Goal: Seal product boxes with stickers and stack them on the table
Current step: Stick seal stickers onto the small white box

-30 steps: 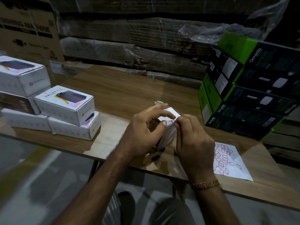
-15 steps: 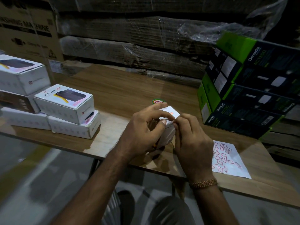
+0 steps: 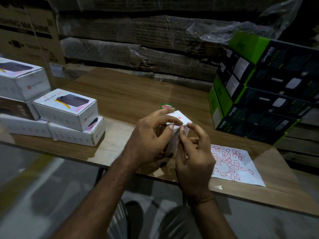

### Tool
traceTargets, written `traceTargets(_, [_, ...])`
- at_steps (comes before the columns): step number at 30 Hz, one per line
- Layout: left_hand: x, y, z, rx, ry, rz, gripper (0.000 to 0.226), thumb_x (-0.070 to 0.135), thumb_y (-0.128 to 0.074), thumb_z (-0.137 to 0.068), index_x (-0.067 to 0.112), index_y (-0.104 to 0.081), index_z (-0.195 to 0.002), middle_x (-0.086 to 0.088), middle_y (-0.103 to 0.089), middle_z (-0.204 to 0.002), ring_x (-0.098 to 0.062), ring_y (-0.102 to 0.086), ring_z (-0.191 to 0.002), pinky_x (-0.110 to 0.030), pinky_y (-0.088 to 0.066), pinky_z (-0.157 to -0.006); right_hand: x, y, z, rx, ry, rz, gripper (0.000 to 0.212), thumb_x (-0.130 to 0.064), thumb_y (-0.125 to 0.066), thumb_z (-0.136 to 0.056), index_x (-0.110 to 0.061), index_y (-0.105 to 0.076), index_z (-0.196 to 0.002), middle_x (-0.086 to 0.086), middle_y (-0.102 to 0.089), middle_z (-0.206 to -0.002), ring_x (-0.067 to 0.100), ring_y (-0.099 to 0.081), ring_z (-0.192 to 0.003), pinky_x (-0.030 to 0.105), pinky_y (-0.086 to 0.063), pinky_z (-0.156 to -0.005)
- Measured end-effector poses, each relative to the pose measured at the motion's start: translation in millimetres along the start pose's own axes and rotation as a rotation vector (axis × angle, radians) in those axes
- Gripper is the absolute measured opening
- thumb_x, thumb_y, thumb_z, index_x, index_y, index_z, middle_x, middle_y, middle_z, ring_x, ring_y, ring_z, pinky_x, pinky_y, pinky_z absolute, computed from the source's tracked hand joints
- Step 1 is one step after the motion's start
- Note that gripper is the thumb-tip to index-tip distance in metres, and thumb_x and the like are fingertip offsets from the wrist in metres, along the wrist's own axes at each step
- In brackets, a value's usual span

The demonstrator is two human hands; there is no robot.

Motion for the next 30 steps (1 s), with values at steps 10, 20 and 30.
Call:
traceTargets(10, [-0.6, -1.5, 0.3, -0.009, 0.006, -0.021, 0.026, 0.021, -0.061, -0.098, 0.029, -0.082, -0.113, 0.009, -0.064, -0.145, -0.006, -0.055, -0.14, -0.041, -0.05, -0.112, 7.3, 6.0, 2.1, 0.091, -0.156, -0.147, 0.036, 0.01, -0.065, -0.09, -0.007, -0.077, -0.12, 0.008, -0.066, -0.135, 0.015, -0.068, -0.111, 0.039, -0.06, -0.072])
traceTargets(20, [-1.7, -1.0, -1.4, -0.026, 0.009, -0.009, 0.028, 0.022, -0.062, -0.099, 0.027, -0.081, -0.119, 0.008, -0.065, -0.146, -0.008, -0.056, -0.14, -0.045, -0.051, -0.113, -0.8, -7.2, 5.7, -0.056, -0.027, 0.101, 0.059, 0.004, -0.069, -0.087, -0.01, -0.065, -0.144, 0.014, -0.062, -0.143, 0.029, -0.07, -0.11, 0.036, -0.055, -0.074])
traceTargets(30, [4.2, -0.9, 0.3, -0.024, 0.04, -0.003, 0.029, 0.02, -0.061, -0.096, 0.024, -0.075, -0.121, 0.008, -0.067, -0.139, -0.013, -0.067, -0.123, -0.042, -0.056, -0.096, 5.0, -1.6, -2.4, -0.035, -0.146, -0.073, 0.048, -0.001, -0.066, -0.093, -0.009, -0.066, -0.141, 0.008, -0.06, -0.143, 0.022, -0.064, -0.124, 0.039, -0.06, -0.086])
Point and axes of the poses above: each hand's wrist, its own z-axis away from the middle knuckle, its own y-axis out of the back of the hand, x = y × z, the point moved 6 cm from there along -z, towards the middle knuckle
